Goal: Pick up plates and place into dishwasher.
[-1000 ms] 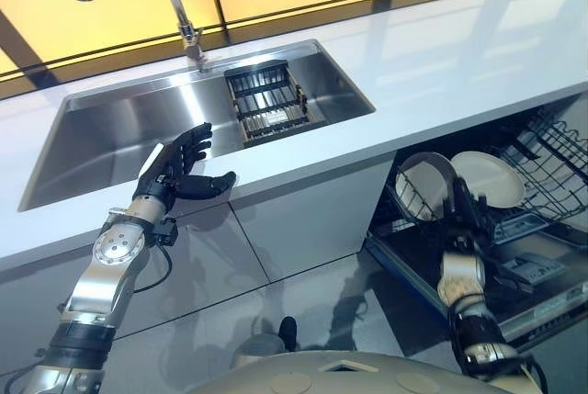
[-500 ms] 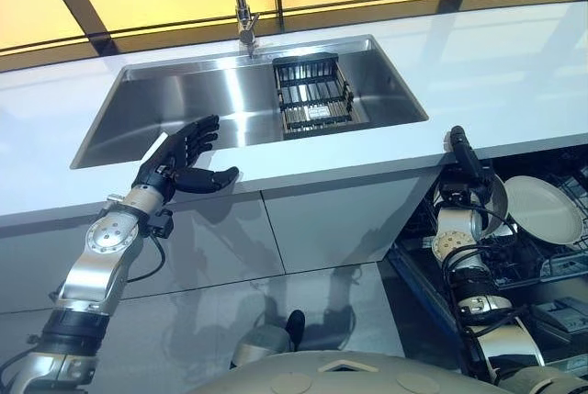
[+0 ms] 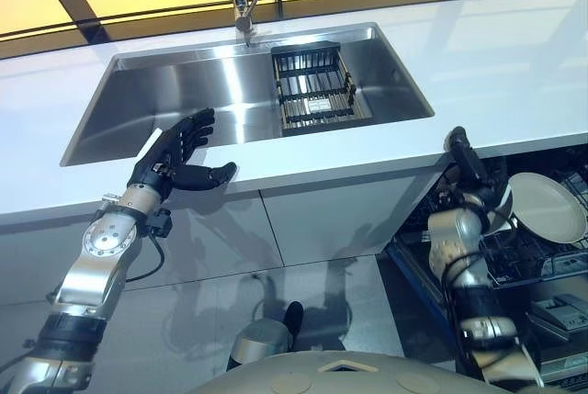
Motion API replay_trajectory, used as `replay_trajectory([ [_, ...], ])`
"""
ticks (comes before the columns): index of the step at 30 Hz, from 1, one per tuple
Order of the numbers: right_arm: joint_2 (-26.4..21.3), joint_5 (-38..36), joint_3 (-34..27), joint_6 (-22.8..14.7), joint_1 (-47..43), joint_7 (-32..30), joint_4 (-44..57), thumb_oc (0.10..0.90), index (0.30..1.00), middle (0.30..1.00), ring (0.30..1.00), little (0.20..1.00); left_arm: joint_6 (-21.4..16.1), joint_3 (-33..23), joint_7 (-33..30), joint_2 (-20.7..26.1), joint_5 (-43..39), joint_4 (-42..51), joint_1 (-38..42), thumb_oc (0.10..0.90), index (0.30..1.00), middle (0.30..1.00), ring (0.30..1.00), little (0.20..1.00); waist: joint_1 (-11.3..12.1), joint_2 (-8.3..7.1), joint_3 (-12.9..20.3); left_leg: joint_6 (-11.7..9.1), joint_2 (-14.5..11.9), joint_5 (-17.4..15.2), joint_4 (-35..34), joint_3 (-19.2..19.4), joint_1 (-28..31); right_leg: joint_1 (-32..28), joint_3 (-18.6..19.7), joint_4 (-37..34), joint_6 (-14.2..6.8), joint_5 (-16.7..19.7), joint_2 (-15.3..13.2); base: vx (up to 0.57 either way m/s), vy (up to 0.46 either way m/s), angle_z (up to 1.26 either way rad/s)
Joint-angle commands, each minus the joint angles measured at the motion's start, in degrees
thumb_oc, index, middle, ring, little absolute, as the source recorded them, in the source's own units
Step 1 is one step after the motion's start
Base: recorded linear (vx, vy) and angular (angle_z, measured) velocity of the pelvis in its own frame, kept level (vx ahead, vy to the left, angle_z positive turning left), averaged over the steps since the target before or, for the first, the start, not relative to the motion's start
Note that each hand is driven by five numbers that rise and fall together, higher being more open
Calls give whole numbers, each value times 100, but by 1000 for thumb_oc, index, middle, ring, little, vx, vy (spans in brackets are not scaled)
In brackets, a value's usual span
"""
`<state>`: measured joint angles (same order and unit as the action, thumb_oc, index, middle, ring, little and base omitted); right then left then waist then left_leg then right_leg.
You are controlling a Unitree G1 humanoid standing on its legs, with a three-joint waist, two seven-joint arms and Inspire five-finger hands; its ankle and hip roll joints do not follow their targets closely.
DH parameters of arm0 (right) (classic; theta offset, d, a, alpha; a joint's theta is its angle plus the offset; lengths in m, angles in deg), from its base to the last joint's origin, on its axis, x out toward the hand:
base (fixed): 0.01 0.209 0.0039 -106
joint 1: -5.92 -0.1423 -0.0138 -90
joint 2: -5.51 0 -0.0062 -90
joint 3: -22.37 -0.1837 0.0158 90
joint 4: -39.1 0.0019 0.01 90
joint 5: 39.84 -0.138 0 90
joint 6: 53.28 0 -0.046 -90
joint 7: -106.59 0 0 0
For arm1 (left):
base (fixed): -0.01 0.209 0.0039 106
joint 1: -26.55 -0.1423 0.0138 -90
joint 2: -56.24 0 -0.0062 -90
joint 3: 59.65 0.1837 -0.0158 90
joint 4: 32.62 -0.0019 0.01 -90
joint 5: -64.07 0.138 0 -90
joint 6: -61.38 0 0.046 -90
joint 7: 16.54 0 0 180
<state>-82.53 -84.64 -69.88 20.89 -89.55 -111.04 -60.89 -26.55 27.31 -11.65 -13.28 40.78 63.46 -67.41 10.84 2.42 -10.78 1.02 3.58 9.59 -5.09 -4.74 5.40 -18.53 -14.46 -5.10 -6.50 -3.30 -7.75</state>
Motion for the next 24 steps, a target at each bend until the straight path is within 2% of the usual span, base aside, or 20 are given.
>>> replay_trajectory([
  [1, -471, 1454, -509, -478, 449, 253, 866, 800, 900, 900, 900, 900, -349, -535, -2, 84, 159, 319, -258, 800, 900, 900, 900, 900, -431, -171, 394, 241, 123, -1224, 232, 371, 577, 843, 217, 236, -123, 468, 113, -68, -62, -12],
  [6, -322, 1532, -621, -562, 891, 68, 823, 800, 900, 900, 900, 900, -376, -715, 5, 94, 115, 346, -360, 800, 900, 900, 900, 900, -618, -194, 389, 202, 80, -1212, 209, 519, 559, 903, 329, 198, -147, 492, 149, -60, -43, -16],
  [11, -97, 1890, -611, -962, 1261, -519, 654, 800, 900, 900, 900, 900, -405, -775, -49, 70, 117, 420, -496, 800, 900, 900, 900, 900, -723, -173, 384, 194, 46, -1190, 164, 609, 553, 943, 401, 185, -160, 493, 169, -48, -27, -19],
  [14, 2, 1755, -570, -1045, 1402, -539, 485, 800, 900, 900, 900, 900, -442, -832, -56, 75, 81, 440, -575, 800, 900, 900, 900, 900, -754, -147, 370, 186, 34, -1220, 133, 615, 589, 921, 422, 184, -176, 448, 172, -25, -12, -21],
  [17, 72, 1239, -523, -1034, 1484, -246, 161, 800, 900, 900, 900, 900, -463, -896, -48, 126, 9, 437, -614, 800, 900, 900, 900, 900, -773, -133, 356, 179, 32, -1206, 125, 637, 567, 947, 432, 194, -182, 445, 166, -34, 3, -3],
  [19, 152, 639, -447, -1050, 1502, -21, -122, 800, 900, 900, 900, 900, -465, -904, -86, 166, -40, 453, -607, 800, 900, 900, 900, 900, -777, -126, 339, 171, 32, -1190, 121, 645, 537, 981, 434, 201, -181, 453, 163, -51, 10, -3],
  [24, 252, -269, -359, -1418, 1271, 268, -886, 800, 900, 900, 900, 900, -479, -732, -137, 191, -38, 369, -440, 800, 900, 900, 900, 900, -719, -107, 325, 153, 25, -1160, 114, 618, 488, 1008, 407, 204, -167, 467, 158, -16, 3, -1],
])
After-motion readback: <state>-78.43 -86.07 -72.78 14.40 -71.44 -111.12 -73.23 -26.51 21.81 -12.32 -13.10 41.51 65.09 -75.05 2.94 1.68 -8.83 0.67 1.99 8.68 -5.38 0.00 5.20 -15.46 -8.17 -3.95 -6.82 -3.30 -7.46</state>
